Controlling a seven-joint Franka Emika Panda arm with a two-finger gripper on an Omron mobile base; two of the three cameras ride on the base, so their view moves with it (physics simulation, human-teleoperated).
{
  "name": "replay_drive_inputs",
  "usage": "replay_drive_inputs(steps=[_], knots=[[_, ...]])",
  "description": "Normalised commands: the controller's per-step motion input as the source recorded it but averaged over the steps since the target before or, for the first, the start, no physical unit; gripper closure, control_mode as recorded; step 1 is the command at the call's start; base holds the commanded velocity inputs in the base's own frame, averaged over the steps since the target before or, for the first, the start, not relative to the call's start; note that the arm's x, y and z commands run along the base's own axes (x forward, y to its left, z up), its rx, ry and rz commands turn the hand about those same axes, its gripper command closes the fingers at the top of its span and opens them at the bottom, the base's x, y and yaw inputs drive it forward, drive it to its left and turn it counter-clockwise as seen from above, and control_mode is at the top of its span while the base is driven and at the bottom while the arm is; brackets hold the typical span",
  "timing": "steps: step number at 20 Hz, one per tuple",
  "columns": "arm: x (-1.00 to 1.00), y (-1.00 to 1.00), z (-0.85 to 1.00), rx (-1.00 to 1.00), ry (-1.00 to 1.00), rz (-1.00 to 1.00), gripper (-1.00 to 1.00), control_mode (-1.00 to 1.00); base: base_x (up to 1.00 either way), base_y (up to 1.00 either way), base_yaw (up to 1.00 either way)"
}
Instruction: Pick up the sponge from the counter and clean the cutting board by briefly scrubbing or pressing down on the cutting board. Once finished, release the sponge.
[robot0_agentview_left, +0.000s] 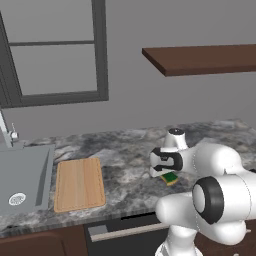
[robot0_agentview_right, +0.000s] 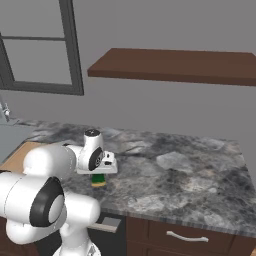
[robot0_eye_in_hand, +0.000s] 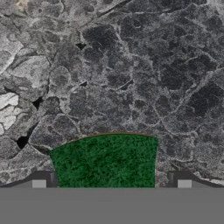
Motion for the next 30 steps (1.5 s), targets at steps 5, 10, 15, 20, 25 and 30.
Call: replay_drive_inputs(steps=[5, 10, 15, 20, 25, 30], knots=[[0.0, 0.0, 0.0, -0.01, 0.0, 0.0, -1.0, -1.0, 0.0, 0.0, 0.0], [0.0, 0.0, 0.0, -0.01, 0.0, 0.0, 1.0, -1.0, 0.0, 0.0, 0.0], [0.0, 0.0, 0.01, 0.0, 0.0, 0.0, 1.0, -1.0, 0.0, 0.0, 0.0], [-0.01, 0.0, 0.05, 0.0, 0.0, 0.0, 1.0, -1.0, 0.0, 0.0, 0.0], [-0.06, 0.67, 0.35, 0.0, 0.0, 0.0, 1.0, -1.0, 0.0, 0.0, 0.0], [-0.09, 1.0, 0.28, 0.0, -0.02, 0.0, 1.0, -1.0, 0.0, 0.0, 0.0]])
